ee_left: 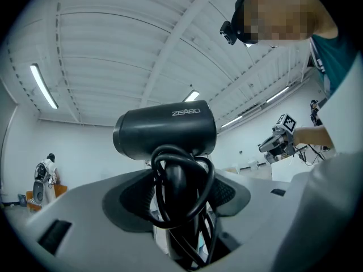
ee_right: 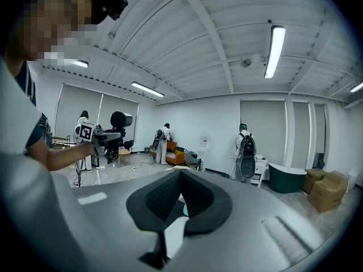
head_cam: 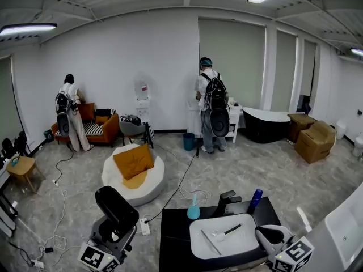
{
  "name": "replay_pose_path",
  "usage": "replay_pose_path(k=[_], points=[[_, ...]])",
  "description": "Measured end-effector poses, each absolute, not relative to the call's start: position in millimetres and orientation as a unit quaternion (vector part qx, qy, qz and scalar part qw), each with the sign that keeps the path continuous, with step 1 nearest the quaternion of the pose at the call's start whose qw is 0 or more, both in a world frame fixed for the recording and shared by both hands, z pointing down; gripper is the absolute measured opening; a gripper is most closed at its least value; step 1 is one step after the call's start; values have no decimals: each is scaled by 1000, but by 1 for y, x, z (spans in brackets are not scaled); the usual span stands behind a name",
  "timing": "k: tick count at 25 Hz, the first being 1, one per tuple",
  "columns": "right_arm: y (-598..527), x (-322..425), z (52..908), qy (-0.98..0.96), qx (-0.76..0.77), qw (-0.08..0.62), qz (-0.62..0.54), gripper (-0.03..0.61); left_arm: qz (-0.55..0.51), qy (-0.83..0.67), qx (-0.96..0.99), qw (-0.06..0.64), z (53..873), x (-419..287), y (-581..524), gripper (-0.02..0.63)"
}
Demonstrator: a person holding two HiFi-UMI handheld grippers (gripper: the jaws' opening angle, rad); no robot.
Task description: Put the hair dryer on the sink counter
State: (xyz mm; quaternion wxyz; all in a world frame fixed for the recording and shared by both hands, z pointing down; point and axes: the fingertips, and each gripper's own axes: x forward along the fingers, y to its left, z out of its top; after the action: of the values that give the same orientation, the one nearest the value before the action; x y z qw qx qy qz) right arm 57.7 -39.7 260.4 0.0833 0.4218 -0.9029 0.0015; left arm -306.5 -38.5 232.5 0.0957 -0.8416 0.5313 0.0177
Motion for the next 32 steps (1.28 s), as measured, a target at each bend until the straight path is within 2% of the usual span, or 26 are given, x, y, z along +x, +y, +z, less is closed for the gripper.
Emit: replay_pose_path(k=[32], points=[[-165,104,437,-895,410,129,121,11,-101,534,-838,-35,481,-264,-231,270]])
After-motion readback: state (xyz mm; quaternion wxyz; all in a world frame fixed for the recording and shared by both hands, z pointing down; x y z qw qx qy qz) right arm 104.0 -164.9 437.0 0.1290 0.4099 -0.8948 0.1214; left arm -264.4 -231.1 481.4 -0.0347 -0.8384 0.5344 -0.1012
